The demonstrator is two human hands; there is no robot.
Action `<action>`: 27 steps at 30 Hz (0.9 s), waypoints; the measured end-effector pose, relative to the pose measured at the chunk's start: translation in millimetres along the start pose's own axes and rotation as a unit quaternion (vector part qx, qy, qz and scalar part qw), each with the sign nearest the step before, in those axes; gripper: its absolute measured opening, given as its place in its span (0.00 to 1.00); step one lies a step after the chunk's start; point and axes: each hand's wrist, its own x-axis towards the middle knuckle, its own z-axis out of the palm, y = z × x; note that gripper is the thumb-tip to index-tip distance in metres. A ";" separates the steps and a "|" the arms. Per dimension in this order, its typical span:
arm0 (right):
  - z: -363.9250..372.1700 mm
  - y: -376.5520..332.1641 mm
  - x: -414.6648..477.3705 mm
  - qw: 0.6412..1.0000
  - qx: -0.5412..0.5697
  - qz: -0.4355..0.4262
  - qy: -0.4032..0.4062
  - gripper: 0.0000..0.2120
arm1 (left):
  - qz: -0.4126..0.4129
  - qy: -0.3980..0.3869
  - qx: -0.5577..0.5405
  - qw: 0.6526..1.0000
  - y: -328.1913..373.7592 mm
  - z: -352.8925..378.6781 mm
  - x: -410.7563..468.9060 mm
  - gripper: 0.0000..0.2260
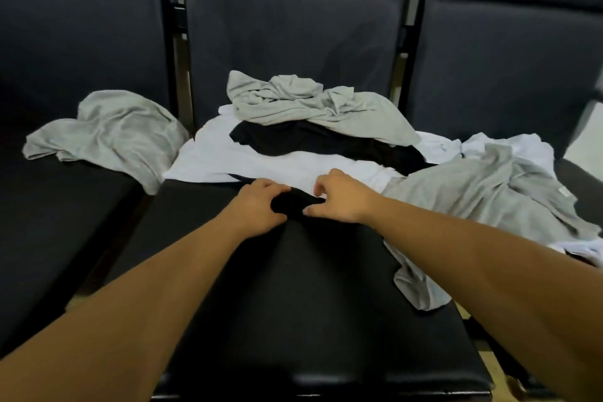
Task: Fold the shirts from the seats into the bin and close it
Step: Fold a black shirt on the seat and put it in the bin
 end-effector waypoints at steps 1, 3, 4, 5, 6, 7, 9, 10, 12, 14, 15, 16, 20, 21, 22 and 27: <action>5.6 3.3 0.5 1.000 -0.013 -0.006 0.007 0.20 | -0.003 0.010 0.017 1.000 -1.6 5.5 3.1 0.24; 12.8 8.7 -1.7 0.999 -0.026 -0.018 0.026 0.13 | 0.002 0.036 0.019 0.999 -2.8 11.9 6.9 0.17; 15.7 10.1 -4.1 0.999 -0.021 -0.018 0.033 0.09 | 0.011 0.043 0.020 0.999 -1.8 13.6 7.2 0.14; 18.5 10.6 -7.3 0.999 -0.013 -0.017 0.037 0.05 | 0.021 0.046 0.025 0.998 -0.6 14.9 6.7 0.12; 20.7 9.5 -11.8 0.999 -0.009 -0.017 0.036 0.03 | 0.026 0.046 0.031 0.998 0.2 15.3 5.4 0.11; 22.7 7.7 -16.6 0.999 -0.008 -0.018 0.032 0.03 | 0.028 0.043 0.034 0.998 0.8 14.8 2.3 0.10; 25.2 2.0 -28.1 1.000 -0.010 -0.025 0.015 0.03 | 0.027 0.032 0.018 0.999 0.3 13.2 -8.4 0.09; 25.8 -2.8 -35.0 0.999 -0.010 -0.033 0.007 0.03 | 0.023 0.026 0.000 0.999 0.1 11.5 -15.9 0.08; 25.8 -15.2 -50.8 0.998 0.005 -0.059 0.005 0.02 | 0.002 0.022 -0.041 0.999 -1.2 6.9 -30.8 0.06; 25.0 -30.2 -68.8 0.995 0.059 -0.083 0.006 0.04 | -0.035 0.023 -0.094 0.995 -3.1 -2.0 -43.4 0.04; 24.3 -38.0 -78.6 0.991 0.103 -0.088 0.001 0.04 | -0.050 0.030 -0.130 0.990 -3.2 -8.6 -50.0 0.02; 23.5 -46.2 -88.4 0.985 0.146 -0.090 -0.007 0.05 | -0.062 0.046 -0.171 0.982 -3.2 -14.7 -55.9 0.02; 13.1 -75.3 -121.9 0.958 0.271 -0.094 0.008 0.09 | -0.149 0.091 -0.499 0.849 7.0 -34.4 -85.9 0.12; 6.6 -81.1 -128.9 0.950 0.299 -0.090 0.025 0.10 | -0.177 0.072 -0.593 0.782 10.5 -35.8 -93.5 0.10; -0.2 -86.2 -135.4 0.942 0.321 -0.087 0.040 0.11 | -0.201 0.041 -0.646 0.735 14.1 -37.3 -101.0 0.08; -6.8 -108.9 -175.9 0.902 0.425 -0.083 -0.005 0.11 | -0.233 -0.026 -0.620 0.749 36.7 -32.5 -125.0 0.07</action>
